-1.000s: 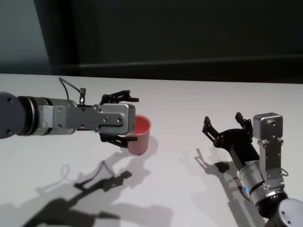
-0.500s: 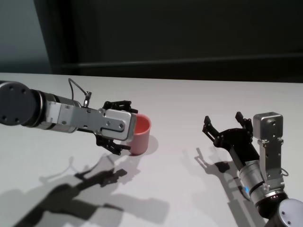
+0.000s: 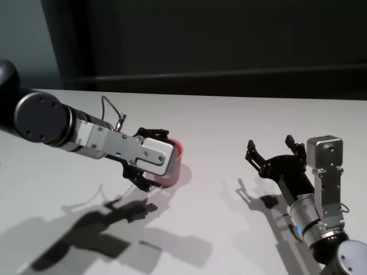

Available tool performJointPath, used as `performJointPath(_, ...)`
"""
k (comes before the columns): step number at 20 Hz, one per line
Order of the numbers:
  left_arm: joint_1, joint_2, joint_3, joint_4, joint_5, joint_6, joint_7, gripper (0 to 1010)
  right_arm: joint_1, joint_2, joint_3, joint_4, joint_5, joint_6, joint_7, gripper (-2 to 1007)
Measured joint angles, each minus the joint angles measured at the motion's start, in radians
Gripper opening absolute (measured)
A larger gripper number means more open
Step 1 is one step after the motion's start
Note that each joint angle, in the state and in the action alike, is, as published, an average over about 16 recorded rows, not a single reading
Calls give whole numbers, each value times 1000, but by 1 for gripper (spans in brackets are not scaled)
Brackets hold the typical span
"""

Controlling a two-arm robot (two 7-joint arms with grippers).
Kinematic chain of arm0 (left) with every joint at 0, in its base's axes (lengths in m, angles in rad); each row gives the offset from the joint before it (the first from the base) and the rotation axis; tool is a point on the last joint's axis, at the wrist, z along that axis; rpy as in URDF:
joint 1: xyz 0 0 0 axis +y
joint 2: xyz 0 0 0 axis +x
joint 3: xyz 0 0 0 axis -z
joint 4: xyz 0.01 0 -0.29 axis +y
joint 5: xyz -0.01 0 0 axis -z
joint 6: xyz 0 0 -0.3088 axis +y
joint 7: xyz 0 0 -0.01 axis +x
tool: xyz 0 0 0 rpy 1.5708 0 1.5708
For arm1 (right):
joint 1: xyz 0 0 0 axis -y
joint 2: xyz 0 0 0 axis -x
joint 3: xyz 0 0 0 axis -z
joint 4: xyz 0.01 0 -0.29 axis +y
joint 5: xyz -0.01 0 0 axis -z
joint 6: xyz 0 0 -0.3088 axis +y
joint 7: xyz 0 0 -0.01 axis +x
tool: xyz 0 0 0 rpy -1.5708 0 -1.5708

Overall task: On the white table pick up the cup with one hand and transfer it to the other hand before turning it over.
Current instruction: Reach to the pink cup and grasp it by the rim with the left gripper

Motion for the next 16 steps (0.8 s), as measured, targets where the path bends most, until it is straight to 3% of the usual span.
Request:
performJointPath(9, -80, -71, 86, 112, 43, -14, -43, 1003, 0, 0, 0, 0, 0, 0, 0, 1002)
performJointPath(16, -119, -98, 128, 160, 65, -6, -61, 1003, 0, 0, 0, 0, 0, 0, 0, 1002)
